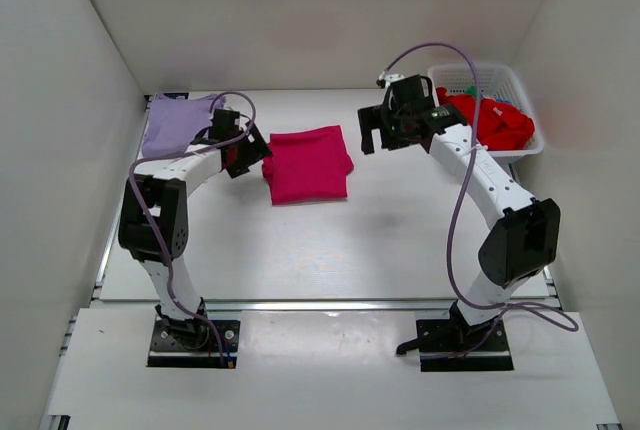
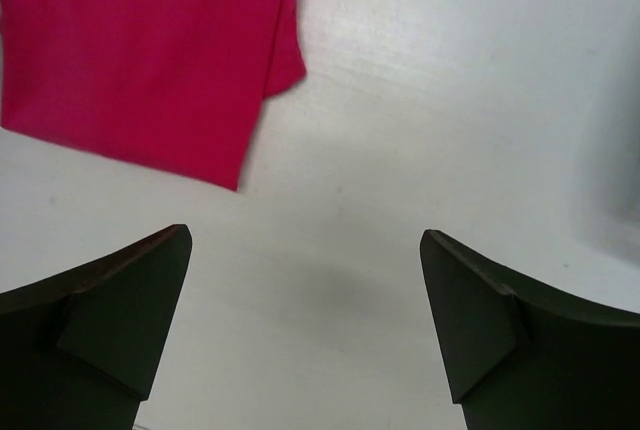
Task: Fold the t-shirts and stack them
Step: Fold the long partially folded tshirt into a neat square, then put the neatly folded tshirt into the corner of the board with the left arm
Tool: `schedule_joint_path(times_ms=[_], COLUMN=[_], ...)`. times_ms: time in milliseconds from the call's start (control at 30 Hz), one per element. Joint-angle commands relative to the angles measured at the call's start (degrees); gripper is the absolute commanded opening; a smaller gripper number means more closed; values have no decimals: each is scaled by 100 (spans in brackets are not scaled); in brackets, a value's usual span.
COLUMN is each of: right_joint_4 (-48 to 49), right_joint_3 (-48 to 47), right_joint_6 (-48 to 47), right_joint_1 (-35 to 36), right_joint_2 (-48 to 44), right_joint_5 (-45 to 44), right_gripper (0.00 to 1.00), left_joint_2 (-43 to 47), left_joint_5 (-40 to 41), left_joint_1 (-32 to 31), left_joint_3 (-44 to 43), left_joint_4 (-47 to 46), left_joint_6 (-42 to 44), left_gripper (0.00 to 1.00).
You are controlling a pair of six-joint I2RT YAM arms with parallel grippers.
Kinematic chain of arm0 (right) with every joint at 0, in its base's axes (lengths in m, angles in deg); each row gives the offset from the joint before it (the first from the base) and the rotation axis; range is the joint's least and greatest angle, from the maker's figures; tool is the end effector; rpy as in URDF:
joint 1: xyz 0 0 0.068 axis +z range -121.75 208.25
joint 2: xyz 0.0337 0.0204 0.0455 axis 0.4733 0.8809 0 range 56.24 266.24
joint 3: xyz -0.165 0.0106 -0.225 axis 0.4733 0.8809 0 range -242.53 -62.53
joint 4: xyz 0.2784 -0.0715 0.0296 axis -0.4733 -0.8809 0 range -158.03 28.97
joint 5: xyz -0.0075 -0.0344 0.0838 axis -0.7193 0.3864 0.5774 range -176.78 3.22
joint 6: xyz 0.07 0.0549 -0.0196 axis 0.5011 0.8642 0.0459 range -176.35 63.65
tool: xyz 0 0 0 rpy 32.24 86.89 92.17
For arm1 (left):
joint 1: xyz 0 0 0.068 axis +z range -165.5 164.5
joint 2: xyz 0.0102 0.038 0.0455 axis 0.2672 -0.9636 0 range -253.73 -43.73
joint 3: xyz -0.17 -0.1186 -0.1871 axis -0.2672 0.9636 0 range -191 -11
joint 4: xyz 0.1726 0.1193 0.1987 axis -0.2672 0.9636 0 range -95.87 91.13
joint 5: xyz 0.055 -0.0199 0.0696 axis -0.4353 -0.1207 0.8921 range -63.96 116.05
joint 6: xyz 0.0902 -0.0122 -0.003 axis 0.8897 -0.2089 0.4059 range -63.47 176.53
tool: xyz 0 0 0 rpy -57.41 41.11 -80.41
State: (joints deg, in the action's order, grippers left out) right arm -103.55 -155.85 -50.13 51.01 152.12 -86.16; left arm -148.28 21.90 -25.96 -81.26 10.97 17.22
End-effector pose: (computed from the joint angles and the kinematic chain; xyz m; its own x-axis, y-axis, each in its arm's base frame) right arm 0.4000 0.1689 0.3202 -0.6919 -0.1727 -0.7010 -0.3208 0.9434 0.0842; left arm 0.4373 -0.0868 0.1496 -0.7354 -0.5067 -0.4499 -0.3105 0.8421 -0.4409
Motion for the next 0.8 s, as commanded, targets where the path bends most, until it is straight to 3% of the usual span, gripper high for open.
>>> schedule_joint_path(times_ms=[0,167,333,500,633,667,700,767], right_joint_4=[262,464,499,552,657,675,693,693], right_joint_3=[472,859,973,1096,1158,1167,1167,1237], right_joint_6=[169,231,213,187,178,178,195,187], right_joint_1=[44,-88,-167,-308,-378,-395,-430,-465], right_joint_2=[-279,-552,-570,-667,-676,-728,-737,-754], right_joint_5=[-62,60,131,254,272,298,315,368], right_gripper=[97,96,96,96,96,96,96,95], left_joint_2=[-301,-557,-1294,-1576,-1971,-2016,-2060,-2025], left_joint_5=[405,783,1432,1425,1635,1671,1654,1627], left_joint_1=[-324,-518,-764,-931,-1107,-1116,-1142,-1143], left_joint_3=[-611,-778,-1718,-2079,-2579,-2624,-2651,-2502], left_joint_4=[617,522,1426,1401,1935,1989,2033,1955], left_joint_6=[309,205,336,406,441,494,503,486], left_gripper=[92,93,94,92,92,88,78,71])
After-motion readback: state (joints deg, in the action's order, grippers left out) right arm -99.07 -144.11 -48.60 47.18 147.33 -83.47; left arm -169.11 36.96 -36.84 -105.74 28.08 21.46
